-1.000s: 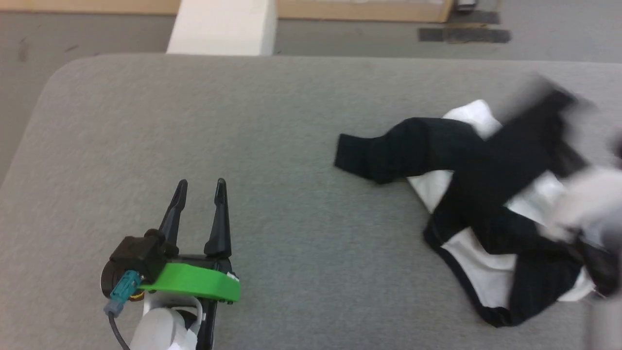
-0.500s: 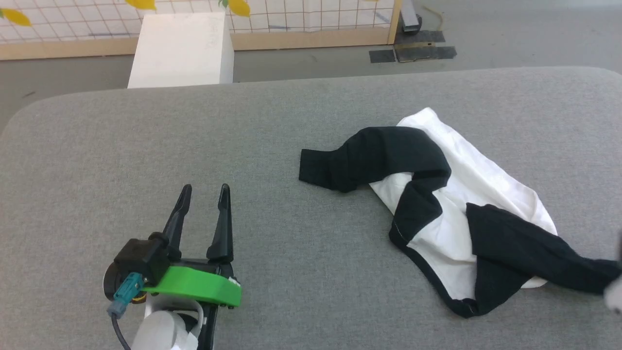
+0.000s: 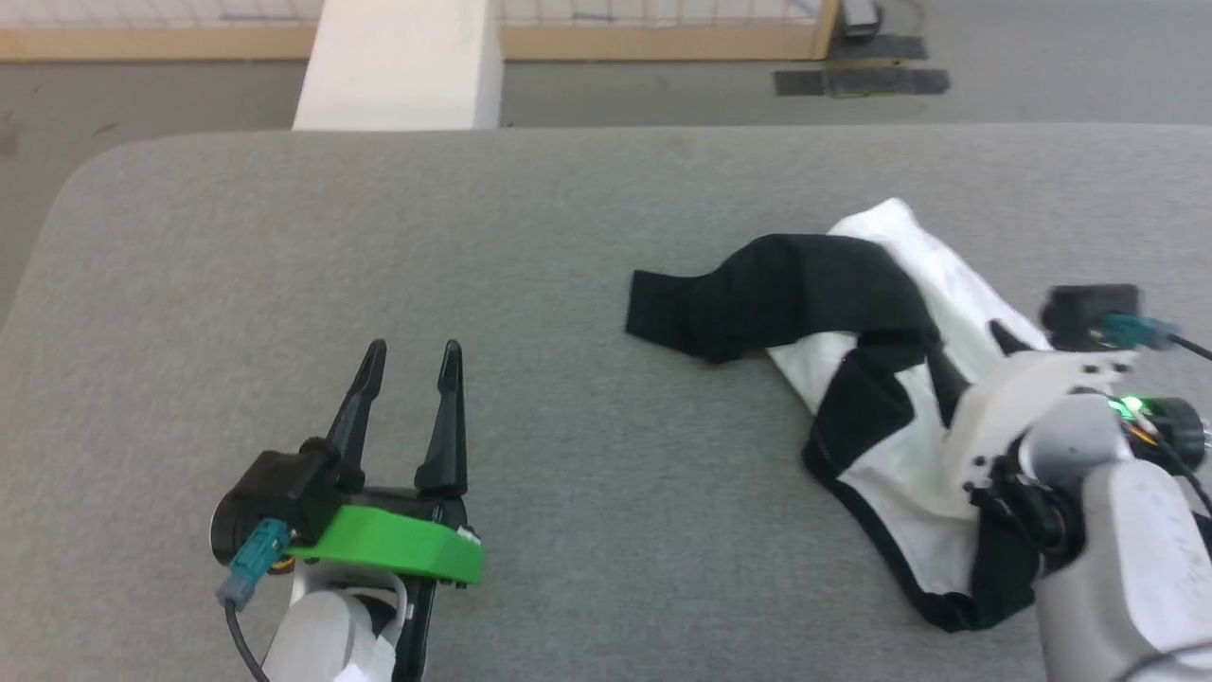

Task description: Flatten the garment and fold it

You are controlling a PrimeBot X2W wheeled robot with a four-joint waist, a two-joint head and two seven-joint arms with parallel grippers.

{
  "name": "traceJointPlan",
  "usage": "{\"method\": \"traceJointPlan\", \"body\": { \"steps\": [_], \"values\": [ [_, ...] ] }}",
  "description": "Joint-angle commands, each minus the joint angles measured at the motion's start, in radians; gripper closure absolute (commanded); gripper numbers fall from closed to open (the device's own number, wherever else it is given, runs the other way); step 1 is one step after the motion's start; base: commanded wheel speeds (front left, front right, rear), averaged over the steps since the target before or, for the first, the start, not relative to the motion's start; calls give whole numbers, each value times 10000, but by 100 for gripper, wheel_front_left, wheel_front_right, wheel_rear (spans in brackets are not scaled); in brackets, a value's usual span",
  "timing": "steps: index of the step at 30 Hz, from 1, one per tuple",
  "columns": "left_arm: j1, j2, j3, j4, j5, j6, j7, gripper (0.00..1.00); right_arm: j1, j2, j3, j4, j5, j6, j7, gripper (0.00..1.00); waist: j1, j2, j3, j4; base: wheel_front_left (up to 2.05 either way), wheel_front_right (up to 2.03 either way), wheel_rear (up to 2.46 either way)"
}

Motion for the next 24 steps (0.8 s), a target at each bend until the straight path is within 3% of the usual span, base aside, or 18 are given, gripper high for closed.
{"method": "traceJointPlan", "body": {
  "steps": [1, 6, 7, 9, 10, 15, 21, 24],
  "values": [
    [-168, -13, 1, -53, 25, 69, -47, 0, -377, -2, 50, 388, -160, -11, 240, 0, 0, 0, 406, 435, 0, 0, 0],
    [-254, -13, 39, -83, -45, 127, -47, 0, -1151, -68, -180, 1501, -1117, -11, 859, 0, 0, 0, 677, 727, 0, 0, 0],
    [-270, -13, 36, -90, -67, 137, -47, 0, -1293, -72, -276, 1692, -1312, -11, 945, 13, 0, 0, 714, 776, 0, 0, 0],
    [-300, -13, 27, -87, -100, 151, -47, 0, -1533, -73, -349, 1939, -1538, -11, 925, 86, 0, 0, 749, 852, 0, 0, 0],
    [-310, -13, 19, -77, -109, 150, -47, 0, -1627, -73, -331, 2003, -1614, -11, 854, 100, 0, 0, 750, 884, 0, 0, 0],
    [-259, -13, 44, -1, -138, 181, -47, 0, -1938, -24, 639, 1605, -1148, -11, 175, 100, 0, 0, 586, 951, 0, 0, 0],
    [-51, -13, 227, 31, -90, 198, -47, 0, -1456, -5, 4367, -292, 803, -11, -201, 100, 0, 0, 276, 900, 0, 0, 0],
    [-2, -13, 290, 21, -73, 182, -47, 0, -982, -4, 6294, -531, 1298, -11, 147, 100, 0, 0, 203, 895, 0, 0, 0]
  ]
}}
